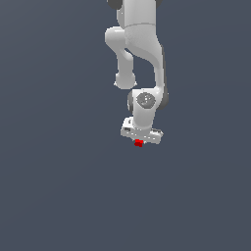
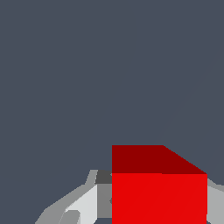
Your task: Pick up the red cube and move it to a goal position.
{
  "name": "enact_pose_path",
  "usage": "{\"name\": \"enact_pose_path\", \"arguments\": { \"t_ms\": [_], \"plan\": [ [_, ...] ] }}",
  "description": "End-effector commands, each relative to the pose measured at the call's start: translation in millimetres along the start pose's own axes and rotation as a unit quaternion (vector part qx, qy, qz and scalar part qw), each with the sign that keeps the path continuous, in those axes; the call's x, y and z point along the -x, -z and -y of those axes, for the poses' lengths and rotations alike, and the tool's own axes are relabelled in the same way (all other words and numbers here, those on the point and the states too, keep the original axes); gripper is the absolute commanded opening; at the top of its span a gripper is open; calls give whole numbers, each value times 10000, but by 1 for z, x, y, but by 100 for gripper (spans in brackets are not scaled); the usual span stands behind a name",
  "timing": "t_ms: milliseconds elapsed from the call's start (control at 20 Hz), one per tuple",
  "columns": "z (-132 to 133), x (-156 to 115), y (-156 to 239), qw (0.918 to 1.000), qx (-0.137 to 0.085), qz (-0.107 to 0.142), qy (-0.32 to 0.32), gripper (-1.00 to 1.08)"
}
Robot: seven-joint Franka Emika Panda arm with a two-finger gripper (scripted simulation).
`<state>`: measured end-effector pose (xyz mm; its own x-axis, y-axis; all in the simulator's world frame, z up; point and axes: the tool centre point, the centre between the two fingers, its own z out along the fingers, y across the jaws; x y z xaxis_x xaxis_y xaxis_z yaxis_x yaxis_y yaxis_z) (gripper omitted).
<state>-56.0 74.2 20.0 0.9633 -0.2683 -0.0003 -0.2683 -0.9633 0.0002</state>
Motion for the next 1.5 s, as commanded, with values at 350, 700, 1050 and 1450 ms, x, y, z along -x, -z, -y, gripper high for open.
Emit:
{"name": "enact_pose_path", "arguments": {
  "t_ms": [350,700,1050,1450],
  "plan": [
    [0,2,13,10000,0,0,1,-100],
    [-1,6,51,10000,0,0,1,-100],
    [-2,11,104,10000,0,0,1,-100],
    [-2,13,135,10000,0,0,1,-100]
  ]
}}
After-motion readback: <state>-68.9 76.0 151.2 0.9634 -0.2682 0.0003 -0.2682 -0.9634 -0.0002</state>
